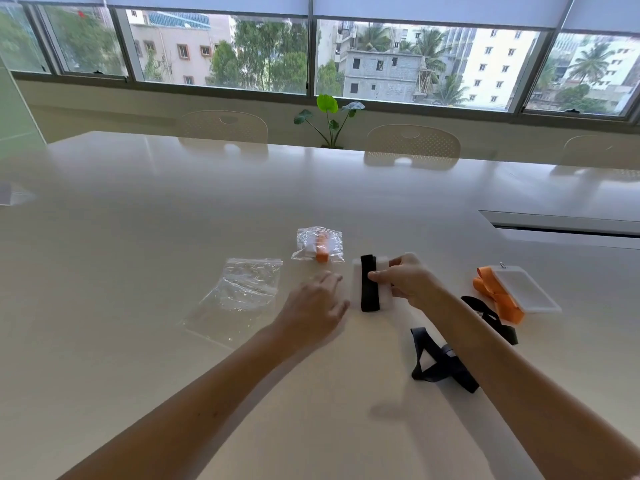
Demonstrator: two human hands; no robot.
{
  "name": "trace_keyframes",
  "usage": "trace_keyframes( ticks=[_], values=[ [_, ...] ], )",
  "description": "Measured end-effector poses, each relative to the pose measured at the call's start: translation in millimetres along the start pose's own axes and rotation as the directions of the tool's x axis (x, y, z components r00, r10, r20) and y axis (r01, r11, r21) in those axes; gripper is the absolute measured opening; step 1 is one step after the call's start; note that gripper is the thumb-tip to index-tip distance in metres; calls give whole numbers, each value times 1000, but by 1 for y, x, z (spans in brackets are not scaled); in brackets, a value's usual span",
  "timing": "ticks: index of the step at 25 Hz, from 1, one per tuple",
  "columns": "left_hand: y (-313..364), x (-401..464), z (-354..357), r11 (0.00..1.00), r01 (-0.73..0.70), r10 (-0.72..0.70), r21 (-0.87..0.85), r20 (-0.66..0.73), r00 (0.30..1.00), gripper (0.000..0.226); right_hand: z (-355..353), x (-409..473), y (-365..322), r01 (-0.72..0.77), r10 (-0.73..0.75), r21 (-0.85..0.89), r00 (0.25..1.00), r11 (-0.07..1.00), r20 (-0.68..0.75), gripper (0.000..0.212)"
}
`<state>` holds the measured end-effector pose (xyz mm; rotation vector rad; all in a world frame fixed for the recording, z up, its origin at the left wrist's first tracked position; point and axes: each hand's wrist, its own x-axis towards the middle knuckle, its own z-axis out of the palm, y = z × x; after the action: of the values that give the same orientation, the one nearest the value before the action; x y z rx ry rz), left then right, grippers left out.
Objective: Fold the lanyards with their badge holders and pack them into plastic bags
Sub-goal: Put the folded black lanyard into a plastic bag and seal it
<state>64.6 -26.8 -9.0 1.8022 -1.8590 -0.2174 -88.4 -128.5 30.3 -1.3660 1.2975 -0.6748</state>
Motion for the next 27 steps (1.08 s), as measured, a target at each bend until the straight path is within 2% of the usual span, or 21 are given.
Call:
trace_keyframes(
  ticks=[3,6,8,11,14,16,18,20,22,24,27],
  values=[
    [-1,-8,15,986,-40,38,159,11,999,43,3,3,4,-8,3,-145,999,989,-35,15],
    [-3,-9,21,971,-48,49,233,5,999,45,0,7,6,13,-67,-369,989,929,-134,35],
    [-3,-9,22,970,-49,48,238,9,999,45,-1,6,6,33,-146,-489,970,872,-194,56],
    [-3,-9,17,986,-72,75,152,-17,997,40,5,0,0,80,-262,-599,939,797,-224,62],
    [-4,-5,1,995,-96,93,-28,-95,991,35,22,-7,-8,171,-398,-641,889,748,-227,53],
    [-11,-3,-17,992,-86,71,-89,-161,984,30,41,-13,-12,271,-509,-638,832,721,-221,44],
    [-28,-2,-38,996,-32,13,-84,-226,974,26,65,-21,-18,382,-599,-626,782,680,-173,32],
    [-55,0,-61,996,84,-85,-17,-229,970,26,94,-26,-24,472,-636,-606,768,640,-73,22],
    [-85,0,-83,958,263,-247,111,-136,959,31,120,-26,-28,525,-617,-595,784,609,60,17],
    [-107,-3,-101,903,386,-390,189,-14,921,38,142,-25,-26,552,-569,-581,803,598,178,19],
    [-123,-10,-111,921,373,-383,113,87,919,42,165,-20,-17,548,-518,-585,821,598,239,25]
  ],
)
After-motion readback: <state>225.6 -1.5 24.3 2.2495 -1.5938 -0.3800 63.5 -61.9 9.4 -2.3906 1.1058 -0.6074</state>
